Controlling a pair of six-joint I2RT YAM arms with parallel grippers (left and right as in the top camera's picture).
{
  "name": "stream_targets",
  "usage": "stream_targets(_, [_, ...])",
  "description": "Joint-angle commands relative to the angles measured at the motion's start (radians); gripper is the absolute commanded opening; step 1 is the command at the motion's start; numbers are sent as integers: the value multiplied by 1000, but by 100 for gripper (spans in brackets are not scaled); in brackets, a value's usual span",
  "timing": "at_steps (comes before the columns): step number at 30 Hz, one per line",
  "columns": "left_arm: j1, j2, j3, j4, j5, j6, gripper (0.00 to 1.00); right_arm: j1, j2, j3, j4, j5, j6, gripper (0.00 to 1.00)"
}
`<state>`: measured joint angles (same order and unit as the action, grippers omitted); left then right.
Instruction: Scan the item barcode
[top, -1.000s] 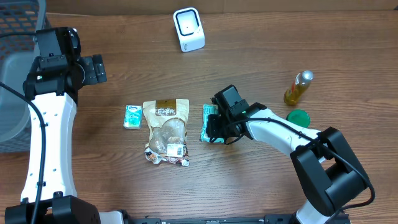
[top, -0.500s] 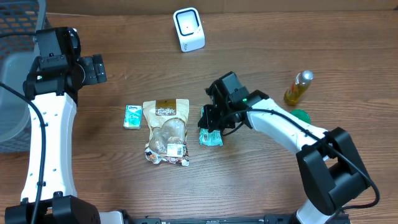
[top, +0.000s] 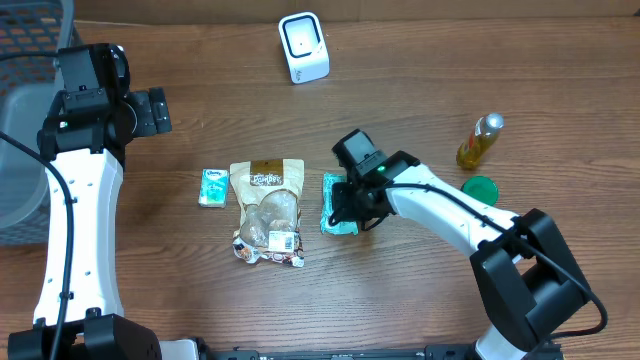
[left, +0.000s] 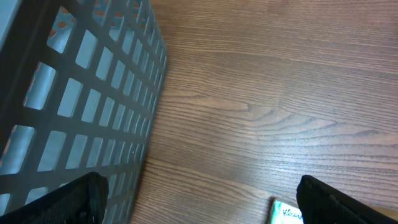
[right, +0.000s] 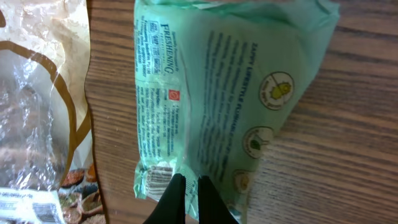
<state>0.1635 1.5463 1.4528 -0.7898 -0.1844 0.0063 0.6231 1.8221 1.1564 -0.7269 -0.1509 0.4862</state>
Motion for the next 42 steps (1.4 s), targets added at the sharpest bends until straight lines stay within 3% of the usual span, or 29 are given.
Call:
stream_targets(1, [-7,-13,15,1,2,-10,99,36,-23,15,5,94,46,7])
stream_targets(10, [-7,-13,15,1,2,-10,100,102,-23,196,-196,250,72,11])
stream_targets(13, [-7,-13,15,1,2,-10,100,122,-23,208,-230,288,147,11])
stream_targets(21, [-7,-13,15,1,2,-10,100,152,-13,171,-218,319,224,25])
stream_targets(42, [-7,-13,15,1,2,-10,100,168,160,171,-209,329,222,25])
